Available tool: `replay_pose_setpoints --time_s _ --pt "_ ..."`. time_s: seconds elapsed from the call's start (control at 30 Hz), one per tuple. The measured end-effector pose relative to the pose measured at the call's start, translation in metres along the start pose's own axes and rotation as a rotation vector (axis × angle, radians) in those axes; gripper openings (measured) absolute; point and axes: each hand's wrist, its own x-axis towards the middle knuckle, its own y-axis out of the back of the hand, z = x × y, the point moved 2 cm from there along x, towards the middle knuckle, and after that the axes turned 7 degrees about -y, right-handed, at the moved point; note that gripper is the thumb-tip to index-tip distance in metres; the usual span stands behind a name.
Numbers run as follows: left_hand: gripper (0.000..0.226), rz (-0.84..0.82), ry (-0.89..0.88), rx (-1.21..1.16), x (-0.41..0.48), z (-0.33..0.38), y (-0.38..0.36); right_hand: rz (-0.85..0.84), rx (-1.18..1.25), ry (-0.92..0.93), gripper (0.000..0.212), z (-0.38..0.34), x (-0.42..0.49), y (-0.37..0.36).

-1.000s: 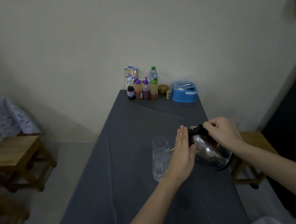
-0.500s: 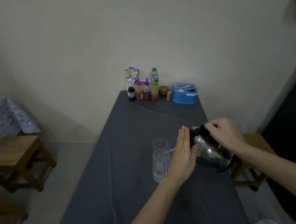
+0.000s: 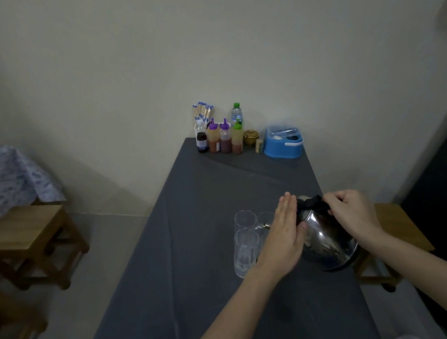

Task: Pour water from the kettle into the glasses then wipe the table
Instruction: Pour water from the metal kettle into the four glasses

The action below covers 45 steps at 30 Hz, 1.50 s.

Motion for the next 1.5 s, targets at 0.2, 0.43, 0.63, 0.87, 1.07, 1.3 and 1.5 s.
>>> replay_pose_setpoints --time_s 0.2,0.43,0.63,0.87,1.07,1.3,1.5 --pt "0.080 -0.079 -0.089 0.133 0.006 0.008 -0.005 0.070 0.209 -0.190 0.038 0.032 -0.008 -0.005" --pt "0.079 -0.139 -0.179 0.267 0.027 0.014 -0.012 0.125 0.435 -0.320 0.035 0.057 -0.005 -0.009" --pt "0.079 -0.180 -0.155 0.282 0.047 0.008 -0.019 0.168 0.355 -0.308 0.034 0.057 0.014 -0.004" --pt "0.095 -0.163 -0.054 0.126 0.056 -0.001 -0.027 0.130 0.101 -0.156 0.037 0.045 0.038 0.002" --pt "0.102 -0.132 0.013 0.058 0.053 -0.009 -0.034 0.085 -0.092 -0.042 0.044 0.035 0.053 0.004" --pt "0.104 -0.121 0.066 -0.016 0.050 -0.005 -0.031 0.032 -0.194 0.046 0.040 0.022 0.058 0.005" --pt "0.065 -0.115 0.090 -0.002 0.050 -0.006 -0.029 0.033 -0.254 0.056 0.037 0.015 0.059 0.007"
